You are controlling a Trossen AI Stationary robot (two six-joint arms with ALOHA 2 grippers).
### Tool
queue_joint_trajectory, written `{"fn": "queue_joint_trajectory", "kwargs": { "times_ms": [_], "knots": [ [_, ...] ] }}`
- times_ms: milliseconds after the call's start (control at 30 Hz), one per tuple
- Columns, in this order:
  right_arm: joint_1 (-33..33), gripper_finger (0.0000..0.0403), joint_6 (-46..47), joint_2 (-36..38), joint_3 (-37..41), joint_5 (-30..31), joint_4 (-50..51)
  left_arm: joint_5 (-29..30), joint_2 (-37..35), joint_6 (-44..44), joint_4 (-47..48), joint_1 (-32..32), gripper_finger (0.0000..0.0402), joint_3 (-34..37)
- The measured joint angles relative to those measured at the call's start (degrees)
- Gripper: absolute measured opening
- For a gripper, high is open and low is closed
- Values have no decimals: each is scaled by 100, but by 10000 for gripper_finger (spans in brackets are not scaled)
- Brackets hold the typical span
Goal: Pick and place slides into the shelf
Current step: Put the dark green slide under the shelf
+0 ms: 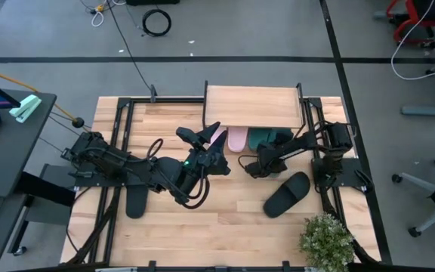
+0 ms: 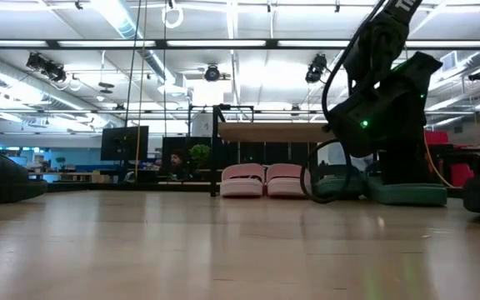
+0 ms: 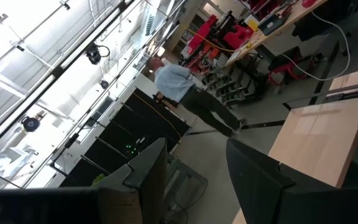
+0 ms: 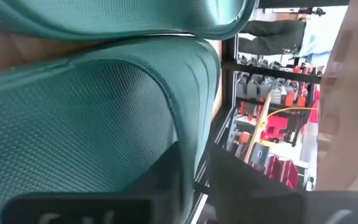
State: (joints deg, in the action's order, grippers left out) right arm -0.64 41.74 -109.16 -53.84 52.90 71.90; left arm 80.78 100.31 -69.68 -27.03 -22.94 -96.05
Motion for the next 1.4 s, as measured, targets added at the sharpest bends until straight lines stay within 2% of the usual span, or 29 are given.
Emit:
{"fn": "queue_joint_trajectory", "kwargs": {
  "times_ms": [233, 333, 400, 600, 833, 1067, 1233, 1400],
  "knots": [
    [-55, 148, 5, 260, 9, 71, -26, 0, 0, 1, -1, 0, 172, 0],
    [-144, 162, 42, 590, 9, 52, -19, 1, 0, 1, 1, 0, 172, 0],
    [-250, 165, 153, 877, -37, -168, 14, 1, 0, 1, 0, 0, 172, 0],
    [-697, 153, 477, 1992, -325, -1215, -3, 1, 0, 3, 0, 0, 173, 0],
    [-888, 129, 335, 2932, -332, -1200, -29, 1, 0, 14, 2, 0, 172, 0],
    [-890, 108, 63, 2825, -150, -1777, -352, 1, 0, 152, 2, 0, 173, 0],
    [-1034, 105, 360, 2726, -156, -1875, -421, 1, 0, 150, 2, 0, 172, 0],
    [-1512, 95, 447, 2917, -297, -2672, -1219, 1, 0, 150, 3, -2, 172, 0]
  ]
}}
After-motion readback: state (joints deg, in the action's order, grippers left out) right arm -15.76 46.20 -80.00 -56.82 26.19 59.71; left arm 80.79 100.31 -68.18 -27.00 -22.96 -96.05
